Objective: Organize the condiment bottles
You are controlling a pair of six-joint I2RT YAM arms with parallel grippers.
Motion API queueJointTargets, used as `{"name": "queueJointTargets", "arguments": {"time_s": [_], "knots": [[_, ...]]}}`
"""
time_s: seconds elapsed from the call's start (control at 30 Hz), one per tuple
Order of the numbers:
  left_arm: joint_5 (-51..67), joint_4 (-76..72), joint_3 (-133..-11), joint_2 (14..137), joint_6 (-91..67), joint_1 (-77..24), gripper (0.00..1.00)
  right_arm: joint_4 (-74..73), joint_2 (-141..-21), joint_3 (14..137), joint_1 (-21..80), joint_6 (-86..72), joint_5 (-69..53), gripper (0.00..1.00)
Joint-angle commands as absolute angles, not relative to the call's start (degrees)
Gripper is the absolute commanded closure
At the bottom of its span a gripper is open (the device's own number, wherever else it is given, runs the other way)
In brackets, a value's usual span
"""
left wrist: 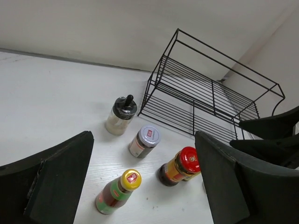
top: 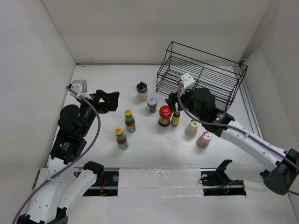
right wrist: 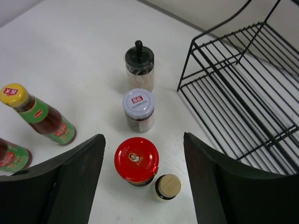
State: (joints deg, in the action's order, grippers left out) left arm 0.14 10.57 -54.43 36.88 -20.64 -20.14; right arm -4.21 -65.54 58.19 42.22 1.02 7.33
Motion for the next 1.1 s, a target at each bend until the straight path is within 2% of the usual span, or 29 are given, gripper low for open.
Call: {"name": "queueJointTargets", "arguments": {"time_s": [0.0, 0.03, 0.07, 0.1, 0.13, 0.17, 0.2, 0.23, 0.27, 0.3, 0.37, 0.43, 0.47, 0.5, 0.57, 0.67, 0.77, 0.8, 0.9, 1.07], "knots": [[0.53, 7.38, -53.88, 36.30, -20.04, -20.04, 0.14, -4.56, -63.90, 56.52, 42.71, -0.18, 9.75, 0.28], [0.53, 7.38, -53.88, 36.30, -20.04, -20.04, 0.14, -5.18, -63.90, 56.51, 42.71, -0.18, 9.76, 0.34], [1.14, 6.51, -53.09, 35.78, -20.04, -20.04, 0.14, -5.71, -63.37, 56.51, 42.71, -0.18, 9.76, 0.56], [1.14, 4.50, -51.52, 35.77, -20.04, -20.04, 0.22, -5.71, -63.37, 55.90, 42.71, -0.18, 9.76, 0.74], [1.14, 3.70, -50.98, 35.08, -20.04, -20.04, 0.26, -6.58, -63.37, 55.90, 42.71, -0.18, 9.76, 0.87], [1.14, 3.69, -50.98, 35.07, -20.04, -20.04, 0.32, -7.29, -64.33, 55.90, 42.71, -0.18, 9.76, 0.94], [0.62, 3.69, -50.98, 35.07, -20.04, -20.04, 0.41, -7.29, -65.03, 56.59, 42.71, -0.18, 9.15, 0.94], [0.62, 3.08, -50.28, 35.07, -20.04, -20.04, 0.60, -7.99, -66.69, 57.38, 42.71, 0.43, 8.18, 0.89], [0.62, 3.08, -49.32, 34.37, -19.52, -20.04, 0.70, -8.00, -67.67, 57.91, 42.71, 0.96, 5.82, 0.80], [0.62, 2.38, -48.78, 33.84, -19.51, -20.04, 0.78, -9.13, -68.81, 58.62, 42.71, 1.49, 4.58, 0.54], [0.62, 1.85, -47.99, 33.84, -18.90, -20.04, 0.86, -12.46, -71.88, 60.90, 42.71, 2.02, 2.38, 0.32], [-0.09, 1.85, -47.38, 33.84, -18.90, -20.04, 0.78, -14.32, -74.51, 63.00, 42.71, 2.72, -0.96, 0.18], [-0.61, 2.45, -47.37, 33.84, -18.90, -20.04, 0.71, -16.24, -75.40, 63.80, 42.71, 4.20, -2.01, 0.16], [-1.31, 2.46, -47.37, 33.84, -18.90, -20.04, 0.52, -17.13, -76.28, 64.59, 42.71, 4.22, -2.72, 0.15], [-2.01, 2.46, -47.37, 33.84, -18.90, -20.04, 0.39, -20.46, -78.91, 67.23, 42.71, 5.01, -1.94, 0.14], [-2.55, 3.16, -47.90, 33.32, -18.90, -20.04, 0.26, -22.67, -80.94, 70.12, 42.71, 5.01, -0.53, 0.08], [-2.55, 2.38, -47.90, 32.78, -18.90, -20.04, 0.18, -25.65, -83.40, 72.24, 42.71, 6.15, -0.53, 0.06], [-2.55, 2.37, -47.90, 32.78, -18.90, -20.04, 0.11, -26.62, -84.80, 73.90, 42.71, 6.15, -1.31, 0.05], [-2.55, 3.60, -47.90, 33.31, -19.51, -20.04, 0.00, -29.87, -86.83, 76.45, 42.19, 6.68, -2.46, 0.05], [-3.78, 3.68, -47.90, 33.31, -19.51, -20.04, 0.00, -32.43, -88.59, 76.99, 41.57, 7.21, -3.59, 0.05]]}}
